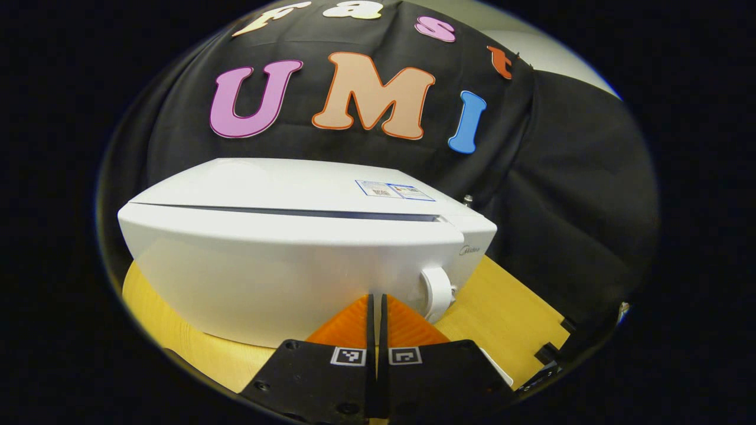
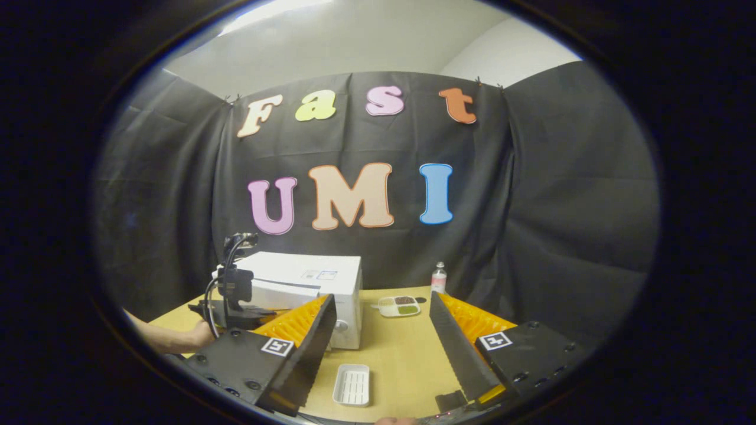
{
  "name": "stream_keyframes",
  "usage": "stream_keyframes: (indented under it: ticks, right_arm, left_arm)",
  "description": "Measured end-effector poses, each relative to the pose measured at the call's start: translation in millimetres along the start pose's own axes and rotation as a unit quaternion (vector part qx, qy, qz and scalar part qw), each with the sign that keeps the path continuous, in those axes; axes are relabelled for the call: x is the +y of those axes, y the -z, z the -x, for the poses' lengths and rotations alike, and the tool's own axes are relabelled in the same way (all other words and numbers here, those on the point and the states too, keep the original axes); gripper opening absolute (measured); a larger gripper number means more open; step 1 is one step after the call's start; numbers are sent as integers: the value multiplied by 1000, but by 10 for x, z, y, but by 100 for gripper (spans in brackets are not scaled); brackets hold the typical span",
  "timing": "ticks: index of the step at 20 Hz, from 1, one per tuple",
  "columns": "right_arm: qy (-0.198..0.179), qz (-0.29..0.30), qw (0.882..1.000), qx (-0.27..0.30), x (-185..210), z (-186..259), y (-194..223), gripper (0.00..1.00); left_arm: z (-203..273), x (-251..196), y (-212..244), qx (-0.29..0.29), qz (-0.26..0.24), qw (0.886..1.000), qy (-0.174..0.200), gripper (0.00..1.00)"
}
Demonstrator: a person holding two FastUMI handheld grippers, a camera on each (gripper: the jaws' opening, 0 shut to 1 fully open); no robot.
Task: Open the microwave oven with the left hand, put the food in, and close the microwave oven.
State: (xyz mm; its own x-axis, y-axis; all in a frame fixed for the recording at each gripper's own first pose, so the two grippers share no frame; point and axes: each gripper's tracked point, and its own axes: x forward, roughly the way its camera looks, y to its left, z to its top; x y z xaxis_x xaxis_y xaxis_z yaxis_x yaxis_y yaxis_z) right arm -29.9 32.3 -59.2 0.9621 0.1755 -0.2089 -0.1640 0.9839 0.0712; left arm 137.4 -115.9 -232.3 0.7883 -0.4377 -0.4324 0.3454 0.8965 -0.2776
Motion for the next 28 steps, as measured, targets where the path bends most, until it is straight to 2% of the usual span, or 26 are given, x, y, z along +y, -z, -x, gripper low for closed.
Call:
stream_keyframes:
  ticks: [1,4,5,7,8,9,10,12,13,14,18,22,25,26,27,28]
  right_arm:
    - [1,2,1000,-2,-12,-5,-6,97]
    - [4,3,1000,-4,-22,-41,-14,98]
    - [5,3,1000,-3,-26,-53,-11,87]
    - [5,4,1000,-2,-31,-84,-2,87]
    - [5,5,1000,0,-24,-95,10,97]
    - [3,5,1000,1,-13,-105,11,97]
    - [4,7,1000,-1,-16,-104,-1,87]
    - [5,9,1000,0,-24,-104,22,87]
    - [5,9,1000,3,-22,-111,39,97]
    - [5,8,1000,3,-20,-110,41,87]
    - [-2,6,1000,3,22,-143,30,87]
    - [-1,8,1000,6,49,-170,63,87]
    - [-9,3,1000,5,150,-207,44,87]
    - [-13,1,1000,2,179,-217,24,97]
    - [-16,-1,1000,-2,206,-234,7,87]
    - [-19,-3,1000,-4,231,-252,9,87]
  left_arm:
    - [-37,-78,11,1,6,1000,13,0]
    - [-60,-112,-30,-13,-20,1000,12,0]
    - [-91,-111,-40,-19,-32,999,6,0]
    - [-174,-39,-36,-15,-57,998,-31,0]
    - [-205,-46,-5,-4,-55,998,-23,0]
    - [-186,-106,47,4,-43,999,-26,0]
    - [-228,-105,20,-8,-40,999,-19,0]
    - [-256,-83,117,8,-42,999,-12,0]
    - [-263,-83,159,15,-43,999,-11,0]
    - [-268,-80,155,16,-39,999,-9,0]
    - [-204,-58,125,19,-49,998,-26,0]
    - [318,-237,-301,-54,-67,996,-3,0]
    - [957,-231,-600,-104,-88,991,-16,0]
    - [1190,-206,-692,-117,-92,989,-23,0]
    - [1436,-156,-804,-131,-88,987,-36,0]
    - [1684,-92,-914,-144,-72,986,-49,0]
